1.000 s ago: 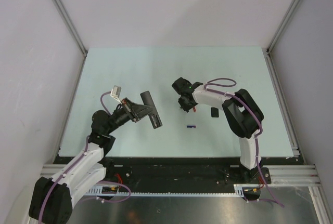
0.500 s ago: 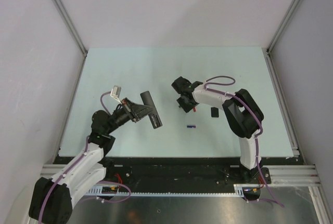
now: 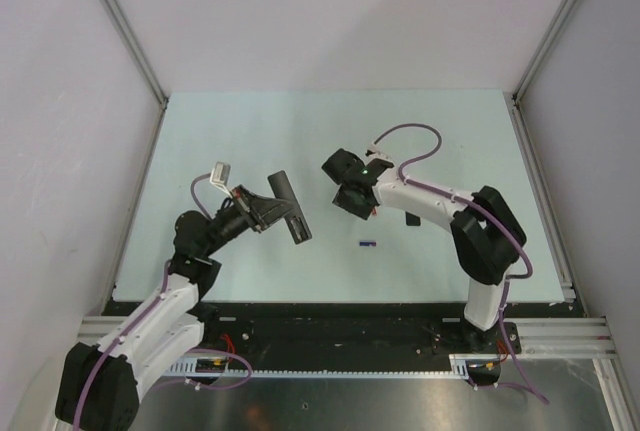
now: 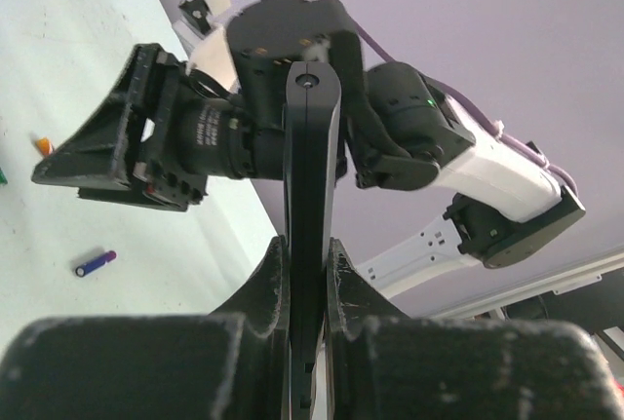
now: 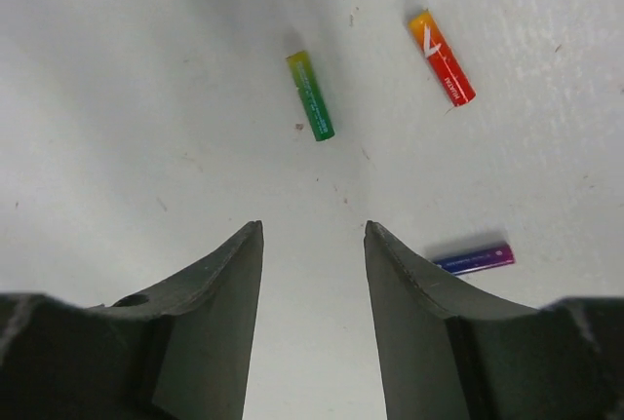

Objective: Load the batteries into the remote control
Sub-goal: Adjust the battery at the center of the board.

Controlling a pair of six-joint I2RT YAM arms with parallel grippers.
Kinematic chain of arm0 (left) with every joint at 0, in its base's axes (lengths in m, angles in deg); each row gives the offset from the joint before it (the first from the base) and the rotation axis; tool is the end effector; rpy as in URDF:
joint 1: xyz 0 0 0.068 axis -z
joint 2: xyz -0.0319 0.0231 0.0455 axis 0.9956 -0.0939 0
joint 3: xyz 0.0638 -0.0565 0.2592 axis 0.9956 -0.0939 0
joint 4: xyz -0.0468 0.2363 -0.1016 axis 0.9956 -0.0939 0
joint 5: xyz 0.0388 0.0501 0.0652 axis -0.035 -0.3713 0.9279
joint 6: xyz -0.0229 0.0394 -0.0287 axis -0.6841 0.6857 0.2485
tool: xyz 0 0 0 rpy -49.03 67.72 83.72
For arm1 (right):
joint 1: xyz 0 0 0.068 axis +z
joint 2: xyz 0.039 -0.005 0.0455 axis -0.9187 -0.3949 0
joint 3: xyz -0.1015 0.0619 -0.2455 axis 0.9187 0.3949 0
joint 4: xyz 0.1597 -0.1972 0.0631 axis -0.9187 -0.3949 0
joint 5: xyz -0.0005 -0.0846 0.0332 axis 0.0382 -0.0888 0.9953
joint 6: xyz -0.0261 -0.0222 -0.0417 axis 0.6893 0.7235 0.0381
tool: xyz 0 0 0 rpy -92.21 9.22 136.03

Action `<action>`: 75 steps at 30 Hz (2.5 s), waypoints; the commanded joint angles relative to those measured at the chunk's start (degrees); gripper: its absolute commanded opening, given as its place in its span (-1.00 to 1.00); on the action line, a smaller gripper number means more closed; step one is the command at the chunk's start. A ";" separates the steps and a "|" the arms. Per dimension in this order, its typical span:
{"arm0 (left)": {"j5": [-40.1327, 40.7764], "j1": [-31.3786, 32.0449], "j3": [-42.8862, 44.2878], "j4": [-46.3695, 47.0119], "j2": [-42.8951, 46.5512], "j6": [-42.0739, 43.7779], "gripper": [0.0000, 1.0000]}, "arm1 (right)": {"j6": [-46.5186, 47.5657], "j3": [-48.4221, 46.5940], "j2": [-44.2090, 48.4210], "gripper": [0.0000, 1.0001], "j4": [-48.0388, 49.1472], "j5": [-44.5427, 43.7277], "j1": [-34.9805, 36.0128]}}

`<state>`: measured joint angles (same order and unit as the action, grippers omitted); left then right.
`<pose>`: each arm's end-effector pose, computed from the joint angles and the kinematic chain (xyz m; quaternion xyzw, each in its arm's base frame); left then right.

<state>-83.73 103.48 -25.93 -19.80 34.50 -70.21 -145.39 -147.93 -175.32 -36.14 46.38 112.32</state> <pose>0.1601 -0.0766 0.2517 -0.0546 0.6494 -0.6547 0.3830 0.2754 0.2633 0.2095 0.2338 0.9397 0.0578 0.2427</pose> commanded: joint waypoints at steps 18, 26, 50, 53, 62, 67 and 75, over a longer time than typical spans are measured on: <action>2.75 -0.42 -0.89 0.55 3.84 1.02 -1.00 | 46.67 16.57 11.68 -0.46 24.13 6.78 -4.10; 2.75 -0.42 -0.98 0.11 3.49 2.08 -1.00 | 50.38 16.48 13.88 0.22 26.50 10.11 -5.33; 1.43 -0.33 -0.63 -0.50 3.75 1.90 -1.00 | 39.74 -1.36 -4.49 -0.12 13.85 5.38 -5.42; 1.60 -0.33 -0.63 -0.51 3.49 1.90 -1.00 | 39.92 -1.45 -5.27 -0.11 13.76 5.11 -5.59; 1.34 -0.33 -0.98 -0.59 3.67 1.90 -1.00 | 41.06 -2.76 -8.18 -0.14 14.64 7.13 -5.77; 1.51 -0.42 -1.16 -0.59 3.93 1.99 -0.99 | 42.46 -3.29 -9.32 -0.32 13.06 7.22 -5.86; 1.52 -0.42 -1.69 -0.59 4.28 1.90 -1.00 | 45.45 -2.94 -10.11 -0.99 11.30 7.75 -5.68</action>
<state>-81.61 103.46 -27.05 -21.44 37.86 -69.38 -101.91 -149.28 -184.34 -23.09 54.18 106.68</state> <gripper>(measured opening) 0.116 0.089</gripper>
